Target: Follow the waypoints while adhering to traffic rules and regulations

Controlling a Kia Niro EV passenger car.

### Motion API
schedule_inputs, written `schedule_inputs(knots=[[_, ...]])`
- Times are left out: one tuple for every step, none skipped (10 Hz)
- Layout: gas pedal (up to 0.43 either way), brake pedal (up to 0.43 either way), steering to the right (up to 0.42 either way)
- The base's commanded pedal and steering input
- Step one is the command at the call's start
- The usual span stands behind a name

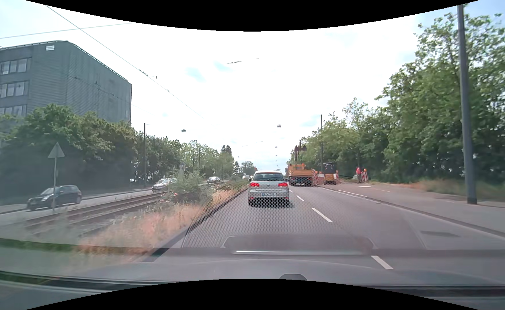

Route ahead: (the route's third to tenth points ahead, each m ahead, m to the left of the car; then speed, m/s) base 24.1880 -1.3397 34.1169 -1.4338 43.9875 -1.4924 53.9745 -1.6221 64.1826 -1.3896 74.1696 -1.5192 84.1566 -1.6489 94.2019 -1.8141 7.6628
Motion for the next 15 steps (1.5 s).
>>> schedule_inputs(knots=[[0.228, 0.000, -0.004], [0.228, 0.000, -0.004], [0.228, 0.000, -0.003], [0.228, 0.000, -0.003], [0.228, 0.000, -0.004], [0.228, 0.000, -0.004], [0.228, 0.000, -0.003], [0.228, 0.000, -0.003], [0.228, 0.000, -0.004], [0.228, 0.000, -0.004], [0.228, 0.000, -0.004], [0.240, 0.000, -0.004], [0.240, 0.000, -0.004], [0.240, 0.000, -0.004], [0.240, 0.000, -0.004]])
